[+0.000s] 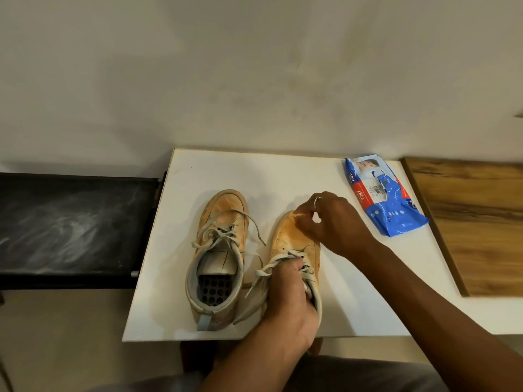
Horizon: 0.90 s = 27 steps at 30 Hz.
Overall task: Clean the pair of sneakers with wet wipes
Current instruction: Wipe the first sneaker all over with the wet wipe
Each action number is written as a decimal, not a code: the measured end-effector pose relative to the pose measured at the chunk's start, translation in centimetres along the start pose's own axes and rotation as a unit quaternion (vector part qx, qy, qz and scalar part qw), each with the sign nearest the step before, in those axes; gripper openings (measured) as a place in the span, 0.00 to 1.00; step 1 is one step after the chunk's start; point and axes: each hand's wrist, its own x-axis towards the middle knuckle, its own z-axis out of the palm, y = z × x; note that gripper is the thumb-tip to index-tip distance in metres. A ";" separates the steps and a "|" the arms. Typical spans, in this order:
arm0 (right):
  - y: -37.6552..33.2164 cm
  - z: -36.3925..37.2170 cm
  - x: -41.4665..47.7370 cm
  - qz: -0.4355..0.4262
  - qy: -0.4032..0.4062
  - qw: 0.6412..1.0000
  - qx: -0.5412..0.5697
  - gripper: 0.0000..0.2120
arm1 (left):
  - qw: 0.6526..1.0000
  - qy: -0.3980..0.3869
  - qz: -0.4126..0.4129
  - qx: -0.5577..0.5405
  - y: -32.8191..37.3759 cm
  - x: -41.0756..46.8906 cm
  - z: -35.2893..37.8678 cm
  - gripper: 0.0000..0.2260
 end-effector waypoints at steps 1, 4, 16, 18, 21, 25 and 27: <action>0.1 0.3 -0.3 -0.017 -0.031 0.999 0.012 0.14 | 1.000 -0.001 0.001 0.001 0.0 0.0 0.0 0.10; 0.1 0.5 -0.8 -0.018 -0.070 0.997 0.003 0.15 | 1.000 -0.005 0.001 0.005 0.0 0.0 0.0 0.11; 0.6 -1.0 -0.5 0.037 -0.076 0.995 -0.061 0.17 | 1.000 0.004 -0.008 0.001 0.2 -0.3 0.1 0.08; 0.6 -0.7 -0.7 0.036 -0.091 0.993 -0.058 0.17 | 1.000 0.000 -0.007 0.006 0.2 -0.4 0.2 0.07; 0.8 -0.7 -0.7 0.041 -0.142 0.987 -0.063 0.19 | 1.000 0.006 -0.006 0.007 0.3 -0.6 0.2 0.05; 0.6 -0.8 -0.6 0.071 -0.080 0.992 -0.068 0.16 | 1.000 0.011 -0.001 0.010 0.4 -0.5 0.3 0.03; 0.3 -0.4 -0.8 0.062 -0.095 0.992 -0.051 0.15 | 1.000 0.006 -0.004 0.012 0.2 -0.3 0.3 0.06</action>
